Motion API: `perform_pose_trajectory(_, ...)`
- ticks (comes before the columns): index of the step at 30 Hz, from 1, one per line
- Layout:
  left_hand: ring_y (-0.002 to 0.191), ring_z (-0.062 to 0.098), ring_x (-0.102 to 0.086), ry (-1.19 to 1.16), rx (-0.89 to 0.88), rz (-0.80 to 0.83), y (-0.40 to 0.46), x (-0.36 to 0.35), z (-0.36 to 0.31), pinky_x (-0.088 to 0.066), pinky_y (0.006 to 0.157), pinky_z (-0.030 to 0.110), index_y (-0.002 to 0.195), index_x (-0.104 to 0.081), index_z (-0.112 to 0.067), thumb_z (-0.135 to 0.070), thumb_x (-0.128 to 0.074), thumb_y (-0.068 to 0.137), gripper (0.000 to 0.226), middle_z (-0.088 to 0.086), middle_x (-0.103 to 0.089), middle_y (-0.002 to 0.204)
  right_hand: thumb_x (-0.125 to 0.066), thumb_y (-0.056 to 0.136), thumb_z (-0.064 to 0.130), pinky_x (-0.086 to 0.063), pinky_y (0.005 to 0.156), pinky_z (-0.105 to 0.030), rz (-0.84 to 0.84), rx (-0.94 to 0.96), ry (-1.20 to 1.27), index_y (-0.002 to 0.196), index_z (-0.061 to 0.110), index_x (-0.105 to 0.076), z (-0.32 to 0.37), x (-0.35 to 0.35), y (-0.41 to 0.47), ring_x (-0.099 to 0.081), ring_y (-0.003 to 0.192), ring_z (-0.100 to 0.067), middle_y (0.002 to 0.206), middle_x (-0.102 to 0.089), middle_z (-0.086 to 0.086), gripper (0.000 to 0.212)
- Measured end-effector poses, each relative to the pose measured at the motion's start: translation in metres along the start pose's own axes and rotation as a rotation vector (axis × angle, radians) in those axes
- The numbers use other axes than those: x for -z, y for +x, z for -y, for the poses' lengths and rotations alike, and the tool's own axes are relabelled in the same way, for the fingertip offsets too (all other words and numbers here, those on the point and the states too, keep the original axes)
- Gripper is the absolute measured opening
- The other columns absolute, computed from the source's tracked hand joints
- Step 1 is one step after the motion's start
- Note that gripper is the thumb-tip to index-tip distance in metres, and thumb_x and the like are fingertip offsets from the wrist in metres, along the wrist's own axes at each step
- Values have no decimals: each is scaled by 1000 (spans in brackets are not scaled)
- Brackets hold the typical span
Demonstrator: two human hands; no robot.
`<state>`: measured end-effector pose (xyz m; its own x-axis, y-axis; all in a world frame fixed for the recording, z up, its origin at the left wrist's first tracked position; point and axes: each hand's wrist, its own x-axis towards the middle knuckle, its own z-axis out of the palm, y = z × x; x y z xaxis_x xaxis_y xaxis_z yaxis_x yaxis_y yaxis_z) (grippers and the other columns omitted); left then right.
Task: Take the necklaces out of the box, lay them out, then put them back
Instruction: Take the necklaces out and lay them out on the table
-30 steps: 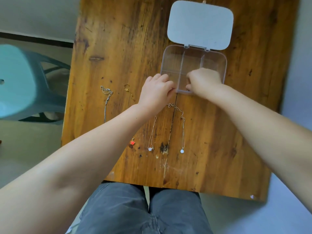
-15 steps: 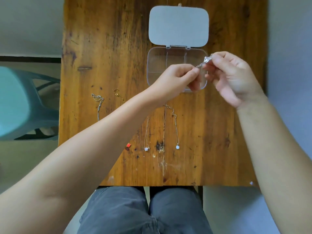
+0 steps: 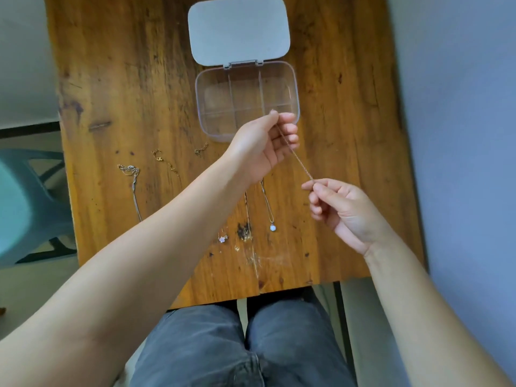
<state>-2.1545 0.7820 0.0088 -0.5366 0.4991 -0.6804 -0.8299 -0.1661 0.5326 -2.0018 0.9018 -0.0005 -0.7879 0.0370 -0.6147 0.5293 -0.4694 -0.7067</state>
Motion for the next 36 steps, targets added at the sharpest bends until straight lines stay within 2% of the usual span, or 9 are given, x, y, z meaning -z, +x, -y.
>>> perform_pose_trajectory(9,62,19,-61,376,91,-136,30,0,43,-56,70,32,85,-58,-6,-15,-34,100,30,7,-60,68,-49,97,8,-53,63,-21,-370,-232,-106,107,17,-63,-72,35,-49,-68,74,-11,89,-75,-2,19)
perform_pose_trajectory(15,66,15,-65,690,-11,-250,47,6,53,-55,66,24,86,-61,-9,-11,-41,97,22,4,-65,73,-56,94,18,-49,56,-21,-499,-246,-300,93,14,-61,-91,35,-45,-70,68,-10,83,-76,1,7)
perform_pose_trajectory(18,66,14,-66,772,-61,-202,52,10,53,-56,66,23,87,-63,-11,-11,-45,96,20,4,-67,76,-55,94,20,-46,53,-19,-530,-238,-374,90,20,-62,-94,32,-37,-67,62,-7,80,-74,1,8)
perform_pose_trajectory(21,68,12,-69,761,-92,-91,49,11,51,-54,62,19,87,-65,-15,-15,-48,96,20,3,-70,78,-53,95,18,-47,53,-19,-562,-213,-380,88,22,-61,-94,31,-35,-66,65,-8,83,-72,2,11)
perform_pose_trajectory(23,71,12,-70,708,-114,-71,45,13,49,-54,61,18,87,-66,-15,-17,-50,95,19,3,-72,78,-53,94,17,-52,62,-24,-642,-168,-330,88,21,-62,-87,35,-37,-67,76,-12,89,-70,1,12)
perform_pose_trajectory(27,80,17,-71,605,-93,-50,32,28,50,-56,67,22,85,-67,-15,-19,-52,94,18,3,-73,81,-52,95,12,-55,86,-32,-717,19,187,96,9,-61,-52,57,-34,-67,103,-19,105,-70,-5,10)
perform_pose_trajectory(31,74,15,-69,533,-28,-65,11,42,65,-55,62,20,82,-67,-12,-13,-54,93,17,5,-71,79,-48,95,11,-58,81,-35,-587,189,560,98,6,-56,-4,63,-13,-69,100,-24,96,-76,-8,10)
perform_pose_trajectory(33,68,14,-66,528,25,-95,-3,45,78,-53,59,19,81,-66,-11,-11,-56,92,14,6,-69,77,-47,95,9,-58,74,-33,-566,229,519,93,6,-55,17,58,7,-72,91,-25,86,-76,-9,9)
perform_pose_trajectory(36,62,11,-64,546,108,-130,-27,45,103,-52,57,18,81,-64,-9,-8,-57,90,12,5,-69,73,-49,93,9,-57,71,-32,-544,254,236,89,10,-58,41,45,42,-73,79,-22,78,-72,-8,10)
